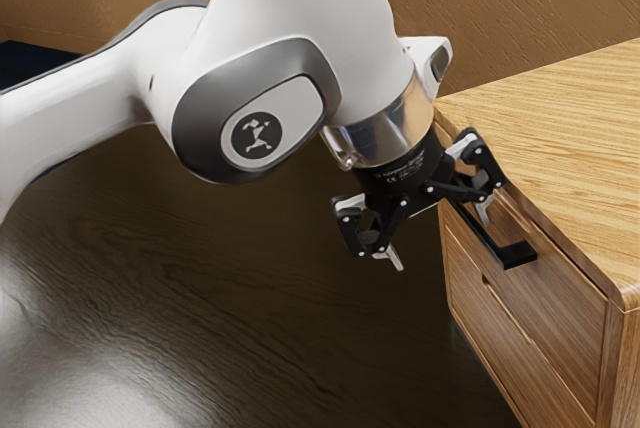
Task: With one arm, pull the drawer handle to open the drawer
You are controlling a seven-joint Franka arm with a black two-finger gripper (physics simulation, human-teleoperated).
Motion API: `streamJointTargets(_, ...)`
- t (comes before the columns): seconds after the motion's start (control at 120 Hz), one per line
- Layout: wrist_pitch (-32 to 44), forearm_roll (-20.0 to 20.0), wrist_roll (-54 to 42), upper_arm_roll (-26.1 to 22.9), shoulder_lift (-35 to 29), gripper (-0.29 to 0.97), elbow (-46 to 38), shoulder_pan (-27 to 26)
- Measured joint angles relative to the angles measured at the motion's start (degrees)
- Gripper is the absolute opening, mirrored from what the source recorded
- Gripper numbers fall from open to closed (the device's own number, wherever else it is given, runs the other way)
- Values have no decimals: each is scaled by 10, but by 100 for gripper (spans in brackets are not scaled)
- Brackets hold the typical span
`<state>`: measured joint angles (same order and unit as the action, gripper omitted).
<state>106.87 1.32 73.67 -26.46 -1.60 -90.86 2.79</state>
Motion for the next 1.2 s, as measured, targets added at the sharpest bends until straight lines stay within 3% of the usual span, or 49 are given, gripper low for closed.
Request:
streamJointTargets(0.842,4,0,6,1,-94,68,-100,-3)
streamJointTargets(1.2,5,0,7,45,-155,68,-160,-20)
